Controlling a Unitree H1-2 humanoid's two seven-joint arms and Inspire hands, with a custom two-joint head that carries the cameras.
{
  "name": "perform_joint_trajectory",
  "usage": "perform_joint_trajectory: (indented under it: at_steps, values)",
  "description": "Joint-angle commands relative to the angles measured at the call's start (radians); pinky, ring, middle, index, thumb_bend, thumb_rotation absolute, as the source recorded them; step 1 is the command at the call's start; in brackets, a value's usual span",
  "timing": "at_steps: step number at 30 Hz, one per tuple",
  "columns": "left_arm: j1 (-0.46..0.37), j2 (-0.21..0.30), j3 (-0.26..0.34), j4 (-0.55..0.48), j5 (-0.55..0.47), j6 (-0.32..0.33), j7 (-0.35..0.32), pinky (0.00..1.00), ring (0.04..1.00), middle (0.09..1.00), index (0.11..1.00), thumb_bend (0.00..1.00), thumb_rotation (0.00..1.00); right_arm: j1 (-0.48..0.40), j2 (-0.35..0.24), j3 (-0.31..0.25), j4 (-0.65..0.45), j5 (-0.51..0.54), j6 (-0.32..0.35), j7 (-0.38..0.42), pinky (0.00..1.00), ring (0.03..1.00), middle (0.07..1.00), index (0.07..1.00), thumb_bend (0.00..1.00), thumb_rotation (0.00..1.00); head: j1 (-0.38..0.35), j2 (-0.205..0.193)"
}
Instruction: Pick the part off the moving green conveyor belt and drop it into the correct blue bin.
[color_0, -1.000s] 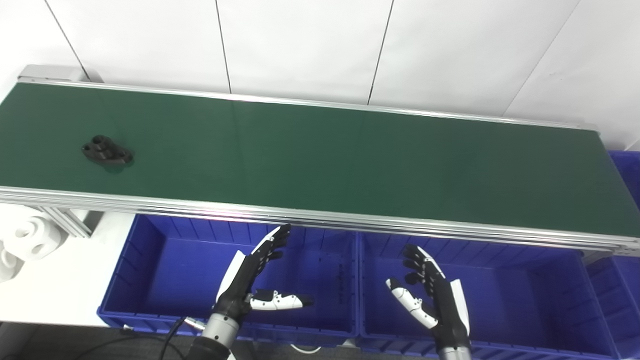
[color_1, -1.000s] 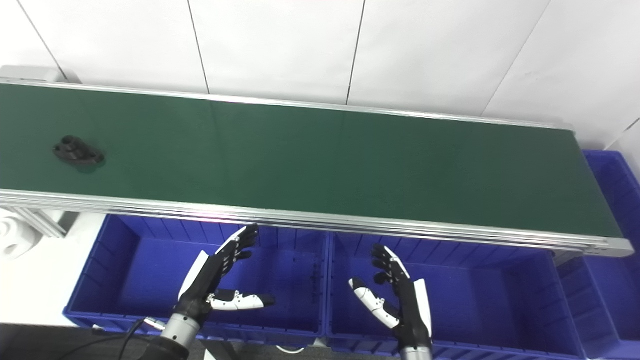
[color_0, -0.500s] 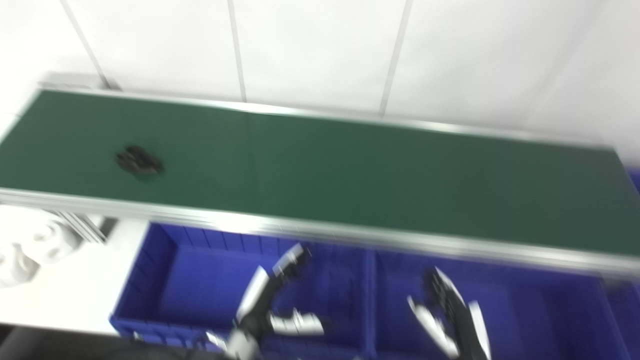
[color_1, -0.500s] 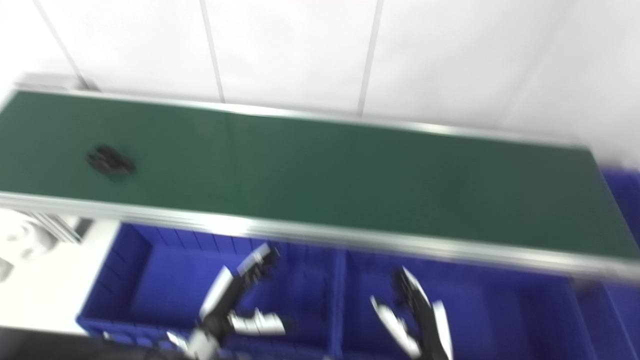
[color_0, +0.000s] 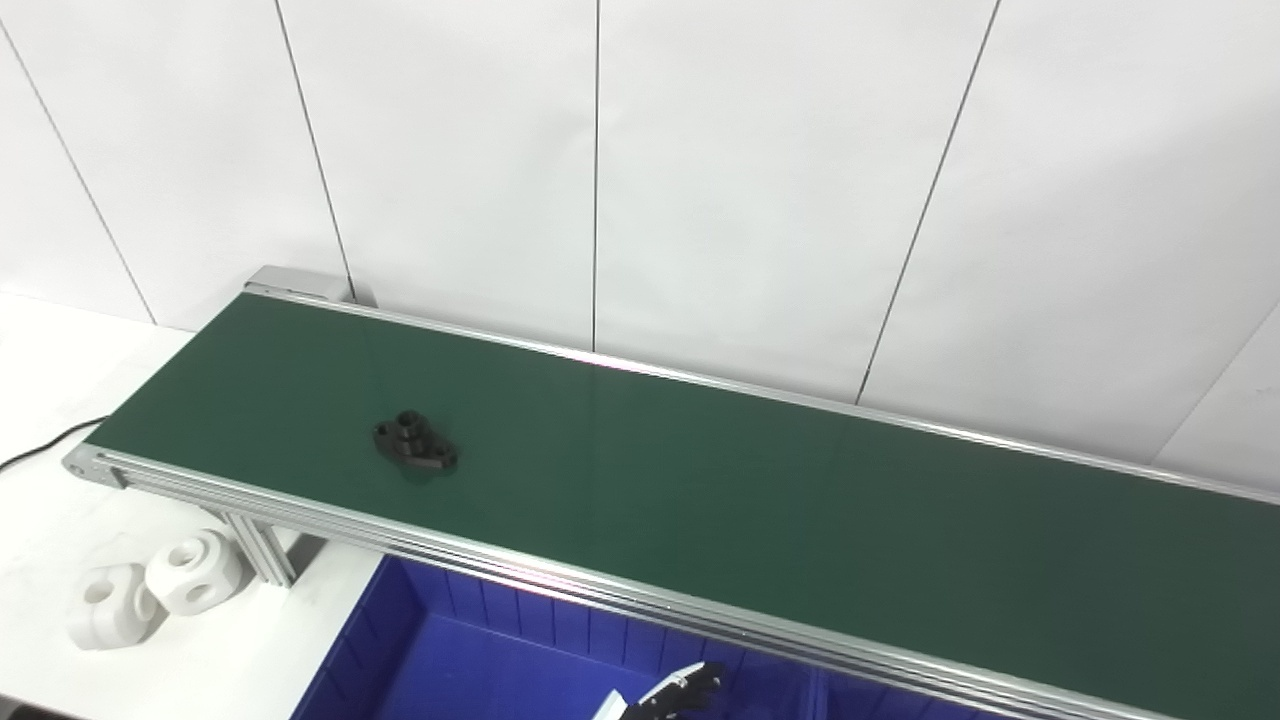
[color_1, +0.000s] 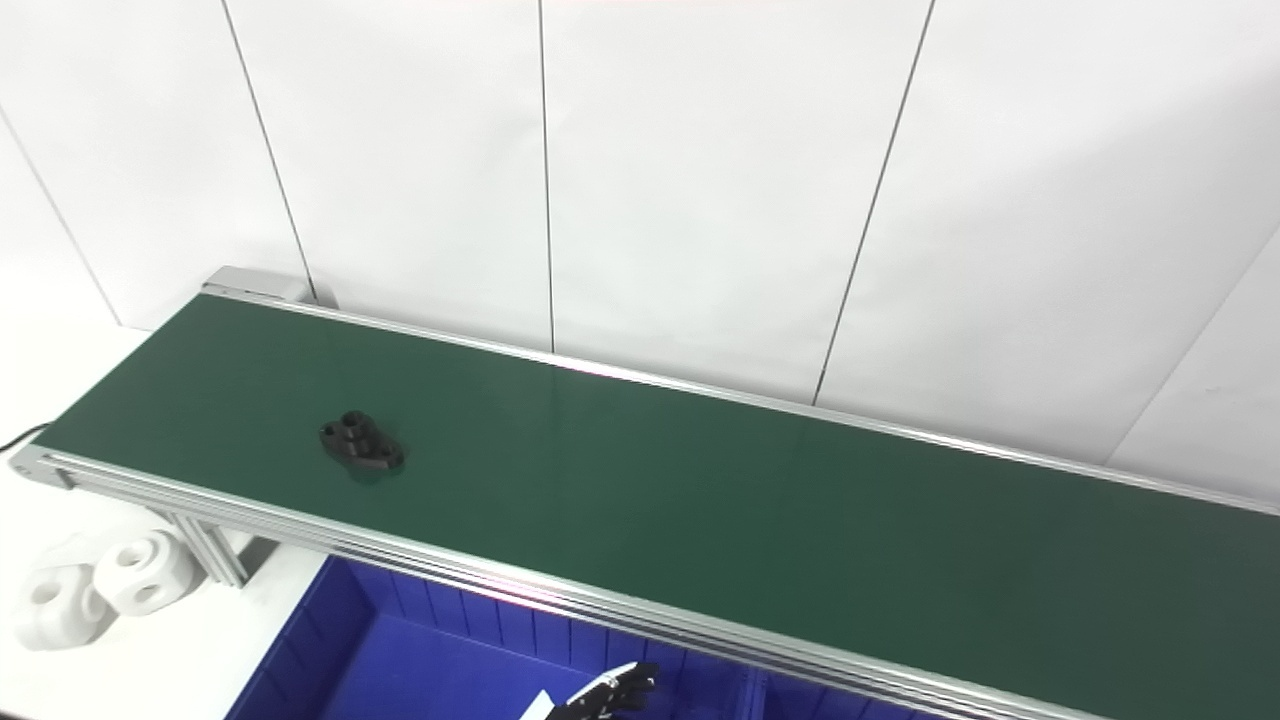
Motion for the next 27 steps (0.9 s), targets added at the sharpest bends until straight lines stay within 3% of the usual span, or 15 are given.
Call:
perform_joint_trajectory:
  at_steps: [1, 9, 14, 19, 27]
  values:
    - [-0.025, -0.016, -0.001, -0.014, 0.001, -0.038, 0.017, 0.78, 0.842, 0.875, 0.873, 0.81, 0.21, 0.001, -0.009, -0.004, -0.018, 0.015, -0.048, 0.000, 0.89, 0.862, 0.869, 0.906, 0.32, 0.43, 0.001, 0.001]
    - [-0.021, -0.016, 0.001, -0.021, 0.005, -0.026, 0.019, 0.78, 0.843, 0.871, 0.870, 0.82, 0.22, 0.005, -0.002, -0.006, -0.028, 0.052, -0.048, 0.017, 0.92, 0.877, 0.884, 0.921, 0.29, 0.37, 0.002, -0.002]
    - [-0.019, -0.014, 0.000, -0.024, 0.002, -0.033, 0.015, 0.77, 0.840, 0.871, 0.871, 0.81, 0.22, 0.005, -0.004, -0.001, -0.028, 0.037, -0.048, 0.004, 0.89, 0.866, 0.880, 0.916, 0.28, 0.38, -0.004, 0.004]
    - [-0.015, -0.016, -0.001, -0.028, 0.004, -0.029, 0.017, 0.77, 0.842, 0.874, 0.873, 0.81, 0.22, 0.009, -0.006, -0.003, -0.029, 0.049, -0.048, 0.012, 0.88, 0.869, 0.880, 0.912, 0.31, 0.48, -0.007, 0.008]
    - [-0.014, -0.016, -0.003, -0.031, 0.002, -0.029, 0.013, 0.78, 0.848, 0.879, 0.876, 0.82, 0.22, 0.010, -0.006, -0.003, -0.034, 0.052, -0.048, 0.010, 0.87, 0.857, 0.869, 0.904, 0.30, 0.45, -0.015, 0.015]
